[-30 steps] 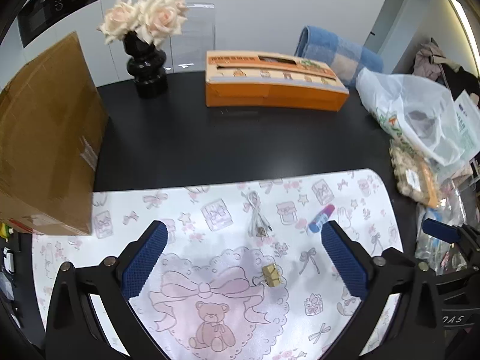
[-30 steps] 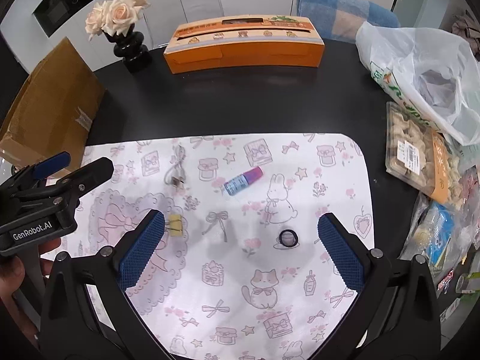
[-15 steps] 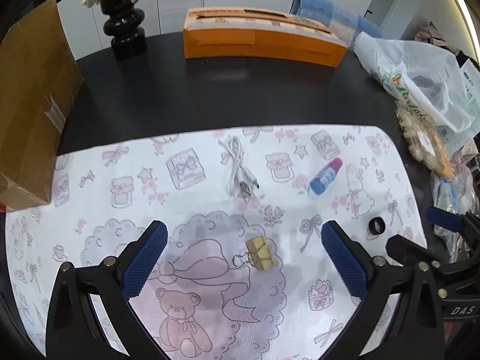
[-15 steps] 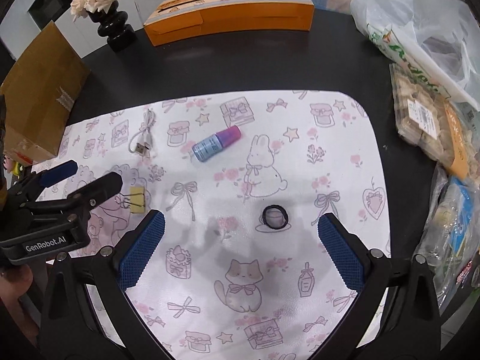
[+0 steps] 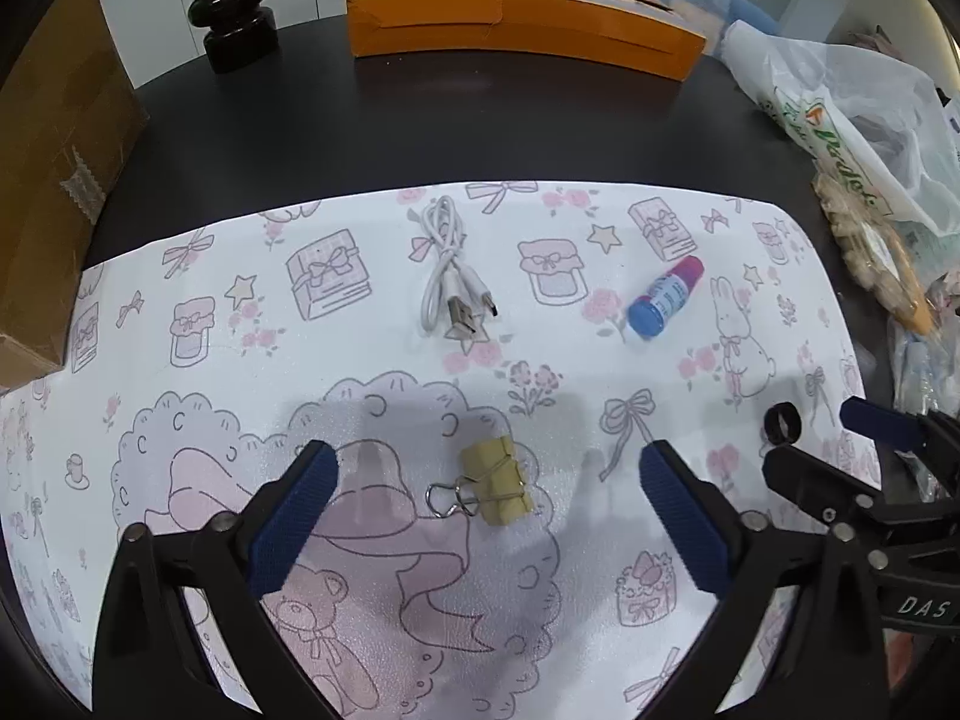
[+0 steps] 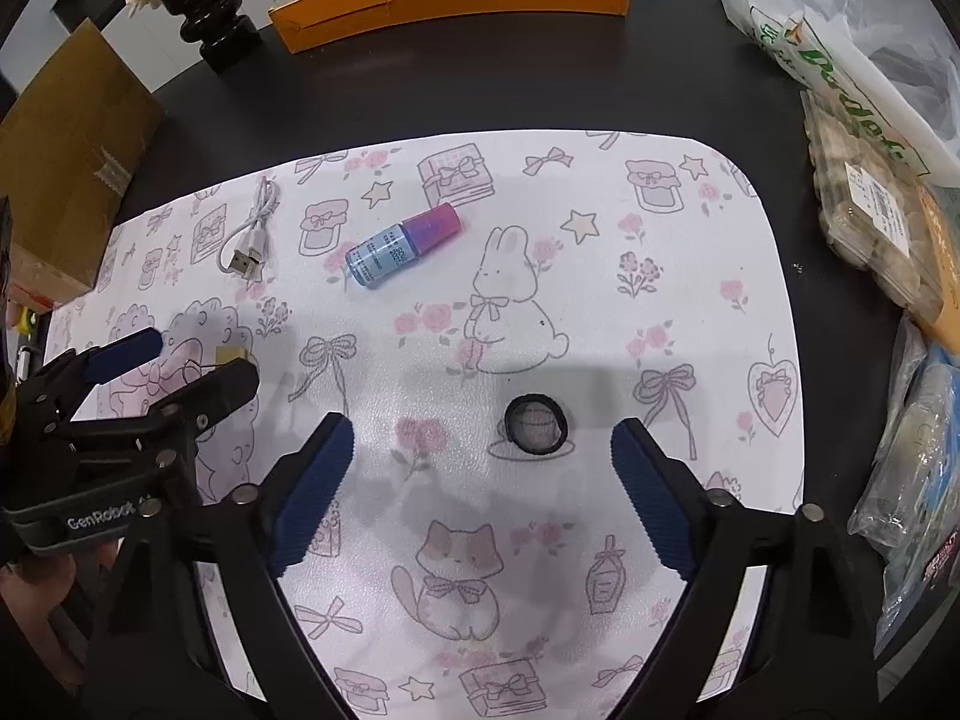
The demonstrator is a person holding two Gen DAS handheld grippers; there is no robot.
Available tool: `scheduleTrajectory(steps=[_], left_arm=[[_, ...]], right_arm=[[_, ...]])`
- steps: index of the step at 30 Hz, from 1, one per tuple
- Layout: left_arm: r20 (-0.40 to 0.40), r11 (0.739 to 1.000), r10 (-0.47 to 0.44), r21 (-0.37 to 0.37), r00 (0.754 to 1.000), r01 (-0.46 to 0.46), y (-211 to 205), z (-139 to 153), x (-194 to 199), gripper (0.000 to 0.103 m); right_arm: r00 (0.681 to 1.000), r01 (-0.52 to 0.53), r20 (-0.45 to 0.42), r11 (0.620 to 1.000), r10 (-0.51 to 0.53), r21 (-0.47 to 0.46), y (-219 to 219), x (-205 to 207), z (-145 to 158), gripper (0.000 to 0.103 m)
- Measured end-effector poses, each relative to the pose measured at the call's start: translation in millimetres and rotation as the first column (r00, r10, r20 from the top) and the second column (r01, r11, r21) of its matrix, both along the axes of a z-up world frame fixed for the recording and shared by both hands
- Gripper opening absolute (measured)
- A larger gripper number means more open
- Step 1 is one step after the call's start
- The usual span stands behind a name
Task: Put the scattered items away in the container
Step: 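Grasp the gold binder clip with the left gripper while the right grasps the black hair tie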
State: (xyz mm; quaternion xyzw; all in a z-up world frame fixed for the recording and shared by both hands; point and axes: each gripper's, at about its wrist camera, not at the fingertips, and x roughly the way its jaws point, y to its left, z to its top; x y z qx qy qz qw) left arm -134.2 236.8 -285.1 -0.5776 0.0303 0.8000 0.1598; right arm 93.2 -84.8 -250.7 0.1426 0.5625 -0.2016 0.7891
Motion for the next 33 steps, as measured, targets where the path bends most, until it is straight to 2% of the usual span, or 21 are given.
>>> scheduleTrajectory(steps=[1, 2, 3, 5, 7, 10, 13, 15, 17, 28, 31, 33], left_arm=[[0.01, 1.0, -0.001, 0.003, 1.0, 0.001, 0.4, -0.8, 0.0, 0.072], [0.02, 1.0, -0.001, 0.005, 1.0, 0.001, 0.7, -1.6, 0.1, 0.061], [0.029, 1.0, -0.002, 0.007, 1.0, 0.002, 1.1, -2.5, 0.2, 0.058], [0.036, 1.0, -0.004, 0.005, 0.999, 0.003, 1.0, -4.2, 1.2, 0.048], [0.045, 1.0, -0.004, 0.008, 0.999, 0.004, 0.5, -6.0, 2.1, 0.043], [0.057, 1.0, -0.003, 0.03, 0.998, 0.002, -0.2, -7.1, 2.8, 0.026], [0.056, 0.999, -0.006, 0.036, 0.998, 0.004, -0.2, -5.8, 4.1, 0.021], [0.055, 0.999, -0.008, 0.039, 0.998, 0.006, -0.2, -4.8, 5.0, 0.017], [0.054, 0.999, -0.011, 0.042, 0.999, 0.008, -0.2, -3.8, 5.9, 0.012], [0.048, 0.998, -0.023, 0.065, 0.999, 0.02, 2.4, 4.3, 9.7, 0.005], [0.047, 0.998, -0.024, 0.063, 0.999, 0.021, 3.3, 4.5, 9.4, 0.004], [0.048, 0.998, -0.023, 0.064, 0.999, 0.02, 3.4, 4.0, 9.2, 0.004]], right_arm=[[1.0, 0.0, -0.005, 1.0, 0.0, 0.002, -0.5, 0.5, -1.0, 0.079], [1.0, 0.0, -0.01, 1.0, 0.0, 0.004, -1.1, 1.0, -1.9, 0.07], [1.0, 0.0, -0.011, 1.0, 0.0, 0.007, -1.6, 1.6, -2.1, 0.063], [1.0, 0.001, -0.012, 1.0, 0.0, 0.013, -2.5, 2.8, -2.4, 0.058], [1.0, 0.002, -0.007, 1.0, -0.001, 0.024, -3.6, 3.3, -2.0, 0.054], [1.0, 0.004, -0.02, 1.0, -0.003, 0.026, -5.0, 3.8, -4.9, 0.037], [1.0, 0.004, -0.028, 0.999, -0.003, 0.043, -5.5, 3.3, -8.0, 0.027], [1.0, 0.002, -0.029, 0.998, 0.0, 0.056, -5.6, 3.2, -9.4, 0.015], [1.0, 0.003, -0.028, 0.998, -0.002, 0.065, -6.4, 3.3, -10.5, 0.008], [1.0, 0.009, 0.008, 0.995, -0.01, 0.1, -7.5, -0.9, -4.2, 0.001], [1.0, 0.023, 0.005, 0.997, -0.023, 0.08, -8.7, 0.4, -3.3, 0.001], [0.999, 0.047, -0.013, 0.999, -0.047, 0.018, -10.5, 0.7, -2.3, 0.005]])
